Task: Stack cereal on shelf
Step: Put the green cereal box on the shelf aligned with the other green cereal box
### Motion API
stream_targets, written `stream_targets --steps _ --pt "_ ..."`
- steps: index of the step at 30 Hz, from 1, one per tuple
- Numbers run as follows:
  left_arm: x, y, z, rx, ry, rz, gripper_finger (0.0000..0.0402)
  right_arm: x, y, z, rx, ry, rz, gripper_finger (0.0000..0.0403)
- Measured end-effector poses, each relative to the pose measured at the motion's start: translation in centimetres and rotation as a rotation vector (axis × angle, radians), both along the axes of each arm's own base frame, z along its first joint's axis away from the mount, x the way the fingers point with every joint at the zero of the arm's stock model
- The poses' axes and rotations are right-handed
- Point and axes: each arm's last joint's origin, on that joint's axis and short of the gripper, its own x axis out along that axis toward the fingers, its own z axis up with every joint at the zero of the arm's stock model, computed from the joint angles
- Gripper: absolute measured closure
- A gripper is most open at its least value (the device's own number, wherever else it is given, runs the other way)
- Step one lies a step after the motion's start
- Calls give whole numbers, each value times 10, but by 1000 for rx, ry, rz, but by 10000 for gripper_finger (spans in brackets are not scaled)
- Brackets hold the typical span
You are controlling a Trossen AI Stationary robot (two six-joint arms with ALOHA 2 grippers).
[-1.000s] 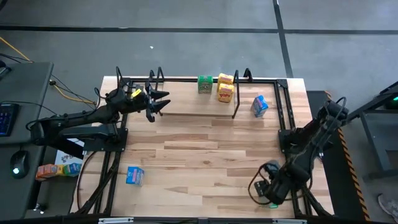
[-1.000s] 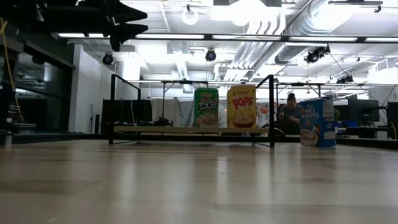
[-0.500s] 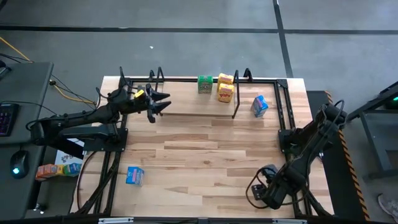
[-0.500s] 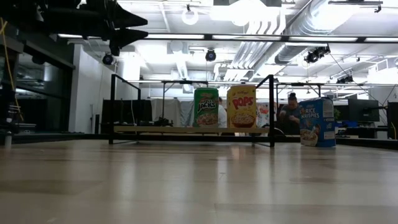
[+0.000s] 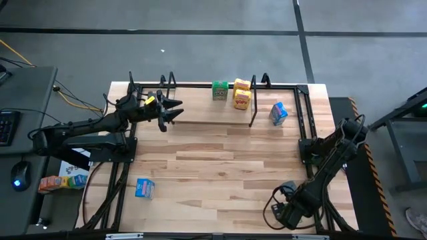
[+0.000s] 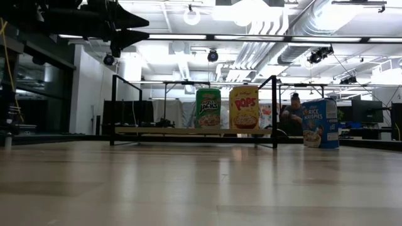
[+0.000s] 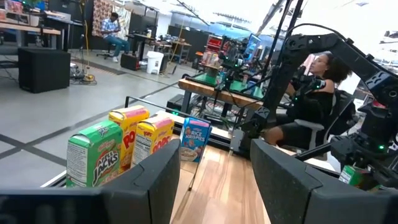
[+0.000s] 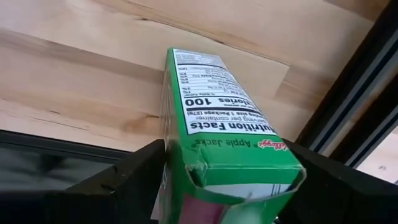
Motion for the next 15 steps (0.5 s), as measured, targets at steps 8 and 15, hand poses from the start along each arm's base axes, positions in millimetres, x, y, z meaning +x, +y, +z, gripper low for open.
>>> stream_targets --steps 8,15 --pt "0 0 -1 -4 9 0 216 0 0 0 -3 -1 1 141" --pt "0 0 -1 -3 9 0 216 1 -1 0 12 -10 56 222"
